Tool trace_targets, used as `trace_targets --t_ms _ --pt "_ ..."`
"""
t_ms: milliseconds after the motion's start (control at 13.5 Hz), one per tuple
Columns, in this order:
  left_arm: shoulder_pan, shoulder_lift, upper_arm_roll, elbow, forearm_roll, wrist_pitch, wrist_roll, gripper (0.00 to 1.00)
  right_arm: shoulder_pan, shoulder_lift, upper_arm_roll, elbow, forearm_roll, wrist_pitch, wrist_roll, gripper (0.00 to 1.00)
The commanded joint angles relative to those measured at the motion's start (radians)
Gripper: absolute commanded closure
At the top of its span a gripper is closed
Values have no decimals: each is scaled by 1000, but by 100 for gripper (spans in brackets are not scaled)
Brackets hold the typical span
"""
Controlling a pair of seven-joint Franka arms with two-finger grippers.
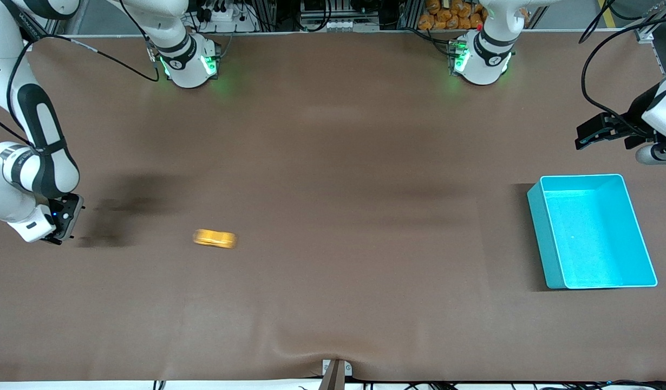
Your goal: Wind and store yellow beetle car
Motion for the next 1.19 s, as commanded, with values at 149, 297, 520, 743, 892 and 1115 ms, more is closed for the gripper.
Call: trace_targets --t_ms 149,297,520,743,892,1115 --pt "7 1 -7 10 14 3 -10 0 -31 12 30 17 17 -12 -6 0" --pt "7 1 -7 11 14 3 -10 0 -37 9 33 17 17 -18 -7 0" --pt "7 1 -7 11 14 3 -10 0 -54 -7 56 27 19 -23 -6 0" --pt "6 1 -7 11 14 3 -10 0 -55 -15 76 131 17 -121 -3 0" --pt "7 1 -5 11 14 3 -10 0 -47 -12 77 203 19 -178 -1 0" --pt "29 33 -4 13 22 6 -10 0 -46 -14 77 262 80 -201 6 0"
